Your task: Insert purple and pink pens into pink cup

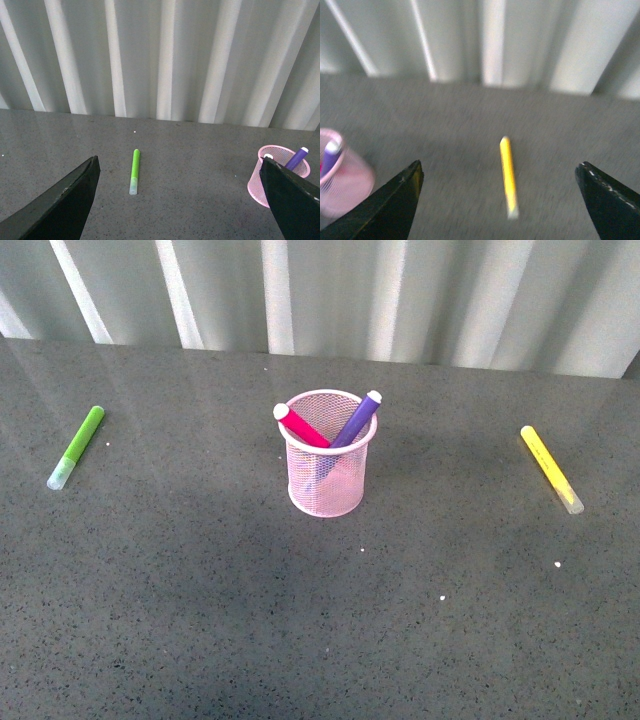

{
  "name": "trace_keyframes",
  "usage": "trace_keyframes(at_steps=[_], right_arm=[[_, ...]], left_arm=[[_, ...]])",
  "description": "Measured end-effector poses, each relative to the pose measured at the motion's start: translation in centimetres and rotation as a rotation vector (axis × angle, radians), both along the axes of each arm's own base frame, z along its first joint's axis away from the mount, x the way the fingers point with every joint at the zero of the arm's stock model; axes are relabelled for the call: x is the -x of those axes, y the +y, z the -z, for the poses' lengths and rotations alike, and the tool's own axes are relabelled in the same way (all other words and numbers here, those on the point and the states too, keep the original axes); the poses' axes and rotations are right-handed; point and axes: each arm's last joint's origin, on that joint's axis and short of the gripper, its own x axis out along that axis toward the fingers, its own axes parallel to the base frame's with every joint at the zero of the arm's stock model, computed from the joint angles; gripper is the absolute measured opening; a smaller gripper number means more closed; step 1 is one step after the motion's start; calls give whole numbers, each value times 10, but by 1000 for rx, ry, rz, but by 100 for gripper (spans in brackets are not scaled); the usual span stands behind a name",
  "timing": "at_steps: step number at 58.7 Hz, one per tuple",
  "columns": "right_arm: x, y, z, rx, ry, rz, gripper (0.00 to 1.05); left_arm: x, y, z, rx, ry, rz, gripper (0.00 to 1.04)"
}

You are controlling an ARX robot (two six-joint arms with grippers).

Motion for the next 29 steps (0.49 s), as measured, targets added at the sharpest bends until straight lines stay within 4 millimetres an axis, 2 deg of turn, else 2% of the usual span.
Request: trace_keyframes(at_steps=[6,11,16,29], right_arm=[[18,-4,10,-2,-163,40,72],[31,-6,1,-10,-270,41,58],[43,-9,-4,-10,-301,45,44],[71,-21,-1,-8,-284,51,5]], left_arm=[[0,0,0,0,-2,-2,98],[0,0,0,0,2,-3,98],[0,0,0,0,0,-1,98],[0,0,0,0,0,-2,98]])
